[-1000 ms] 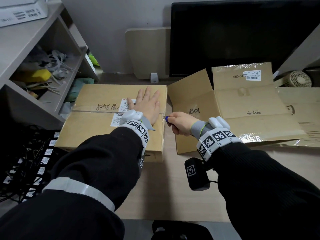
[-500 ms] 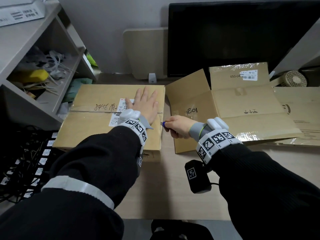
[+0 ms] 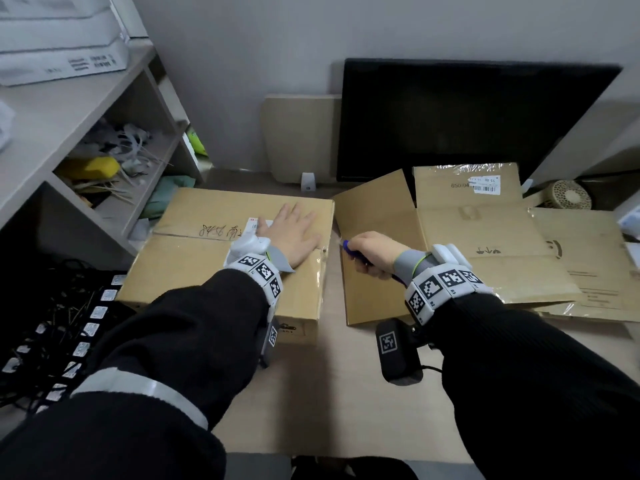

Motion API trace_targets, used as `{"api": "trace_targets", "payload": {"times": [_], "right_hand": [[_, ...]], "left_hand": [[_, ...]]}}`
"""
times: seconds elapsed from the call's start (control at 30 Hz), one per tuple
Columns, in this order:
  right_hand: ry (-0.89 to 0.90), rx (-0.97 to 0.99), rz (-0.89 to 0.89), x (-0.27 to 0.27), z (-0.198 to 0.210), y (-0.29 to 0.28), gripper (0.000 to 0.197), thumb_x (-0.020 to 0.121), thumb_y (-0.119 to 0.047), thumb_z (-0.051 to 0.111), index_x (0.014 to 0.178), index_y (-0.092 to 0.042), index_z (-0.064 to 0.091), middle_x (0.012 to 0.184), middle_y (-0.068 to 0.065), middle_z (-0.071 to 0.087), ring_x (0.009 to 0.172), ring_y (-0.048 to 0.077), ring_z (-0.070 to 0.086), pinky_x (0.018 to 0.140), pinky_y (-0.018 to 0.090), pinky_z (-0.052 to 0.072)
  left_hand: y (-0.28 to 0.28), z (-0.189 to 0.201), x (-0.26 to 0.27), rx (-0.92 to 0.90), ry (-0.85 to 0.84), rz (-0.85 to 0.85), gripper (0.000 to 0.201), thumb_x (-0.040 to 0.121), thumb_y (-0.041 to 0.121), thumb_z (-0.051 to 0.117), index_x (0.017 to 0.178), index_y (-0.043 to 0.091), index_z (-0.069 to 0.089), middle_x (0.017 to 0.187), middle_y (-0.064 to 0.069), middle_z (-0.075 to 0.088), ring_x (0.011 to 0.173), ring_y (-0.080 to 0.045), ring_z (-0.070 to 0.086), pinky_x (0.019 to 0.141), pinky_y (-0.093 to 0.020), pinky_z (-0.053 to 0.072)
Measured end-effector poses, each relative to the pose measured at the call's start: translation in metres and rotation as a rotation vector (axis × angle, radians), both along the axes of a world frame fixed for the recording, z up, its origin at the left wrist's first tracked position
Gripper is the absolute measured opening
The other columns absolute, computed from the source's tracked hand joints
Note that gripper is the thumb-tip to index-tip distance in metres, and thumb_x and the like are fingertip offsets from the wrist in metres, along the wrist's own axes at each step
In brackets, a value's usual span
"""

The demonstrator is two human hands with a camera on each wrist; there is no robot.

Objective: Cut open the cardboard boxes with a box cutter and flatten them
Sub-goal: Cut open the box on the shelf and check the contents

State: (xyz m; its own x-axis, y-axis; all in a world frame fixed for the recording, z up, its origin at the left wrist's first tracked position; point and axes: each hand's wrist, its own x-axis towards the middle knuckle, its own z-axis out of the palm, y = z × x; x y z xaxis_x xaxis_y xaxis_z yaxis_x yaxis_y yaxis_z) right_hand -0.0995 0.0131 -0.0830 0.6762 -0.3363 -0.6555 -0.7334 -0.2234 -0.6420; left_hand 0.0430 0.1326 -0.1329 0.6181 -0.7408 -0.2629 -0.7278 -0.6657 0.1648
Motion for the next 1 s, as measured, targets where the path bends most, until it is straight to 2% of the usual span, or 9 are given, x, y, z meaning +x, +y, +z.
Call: {"api": "trace_targets", "payload": {"times": [0.07,0.17,0.27,0.4,0.5,0.6,0.7,0.83,1.0], "right_hand": [[-0.125,-0.129,-0.014,0.007,0.000,0.000,0.020,0.094,-0.029,0.042,0.081,-0.015,0.047,0.068,0.003,0.051,0.047,0.017,0.036,0.041,0.019,0.025],[-0.219,-0.431,0.094,0.020,-0.003,0.008,0.026,0.090,-0.038,0.053,0.092,-0.013,0.047,0.085,0.003,0.052,0.072,0.022,0.046,0.060,0.028,0.035],[-0.255,-0.592,0.174,0.036,-0.005,0.019,0.029,0.088,-0.036,0.058,0.097,-0.011,0.047,0.099,0.004,0.046,0.079,0.022,0.046,0.070,0.029,0.035],[-0.183,-0.636,0.295,0.053,-0.012,0.030,0.039,0.090,-0.037,0.055,0.115,-0.008,0.051,0.125,0.008,0.041,0.088,0.028,0.052,0.075,0.030,0.038],[-0.124,-0.645,0.326,0.058,-0.016,0.035,0.043,0.089,-0.035,0.056,0.121,-0.007,0.049,0.135,0.009,0.035,0.099,0.032,0.056,0.080,0.034,0.043],[-0.097,-0.685,0.339,0.060,-0.018,0.040,0.042,0.090,-0.035,0.054,0.119,-0.005,0.049,0.137,0.009,0.033,0.098,0.033,0.057,0.076,0.035,0.042],[-0.094,-0.683,0.348,0.060,-0.017,0.040,0.044,0.091,-0.037,0.051,0.121,-0.005,0.049,0.139,0.009,0.035,0.104,0.032,0.057,0.076,0.034,0.040],[-0.064,-0.684,0.400,0.061,-0.012,0.040,0.044,0.091,-0.039,0.051,0.117,-0.004,0.053,0.138,0.010,0.039,0.100,0.030,0.055,0.077,0.032,0.041],[-0.052,-0.612,0.405,0.061,-0.009,0.035,0.032,0.093,-0.038,0.051,0.075,-0.012,0.049,0.094,0.008,0.056,0.076,0.023,0.051,0.052,0.026,0.033]], "left_hand": [[0.011,0.001,-0.001,-0.157,0.038,0.009,0.047,0.094,0.047,0.044,0.137,0.028,0.043,0.153,0.004,0.029,0.144,-0.021,0.021,0.113,-0.056,0.019],[0.026,0.007,-0.002,-0.314,0.024,0.013,0.023,0.088,0.043,0.055,0.101,0.024,0.058,0.120,0.002,0.055,0.119,-0.022,0.048,0.102,-0.042,0.037],[0.038,0.015,-0.004,-0.280,-0.011,0.023,0.017,0.088,0.045,0.054,0.088,0.029,0.060,0.116,0.003,0.055,0.115,-0.022,0.046,0.101,-0.038,0.036],[0.052,0.023,-0.007,-0.158,0.015,0.044,0.024,0.091,0.047,0.048,0.094,0.029,0.064,0.119,0.003,0.053,0.121,-0.022,0.039,0.098,-0.036,0.037],[0.050,0.026,-0.012,-0.053,0.000,0.076,0.022,0.086,0.045,0.049,0.075,0.028,0.059,0.110,0.001,0.052,0.115,-0.026,0.042,0.088,-0.036,0.041],[0.053,0.027,-0.015,-0.056,0.014,0.083,0.024,0.076,0.046,0.053,0.063,0.027,0.046,0.092,0.004,0.046,0.104,-0.025,0.045,0.078,-0.033,0.040],[0.057,0.032,-0.019,-0.019,0.026,0.086,0.033,0.064,0.057,0.053,0.075,0.027,0.044,0.078,0.008,0.053,0.088,-0.022,0.052,0.065,-0.029,0.034],[0.062,0.037,-0.022,-0.035,0.083,0.109,0.037,0.071,0.057,0.062,0.078,0.029,0.038,0.071,0.011,0.052,0.078,-0.019,0.053,0.059,-0.029,0.032],[0.072,0.068,-0.031,-0.200,0.090,0.097,0.049,0.064,0.054,0.073,0.066,0.022,0.036,0.060,0.009,0.042,0.061,-0.015,0.038,0.054,-0.028,0.027]]}}
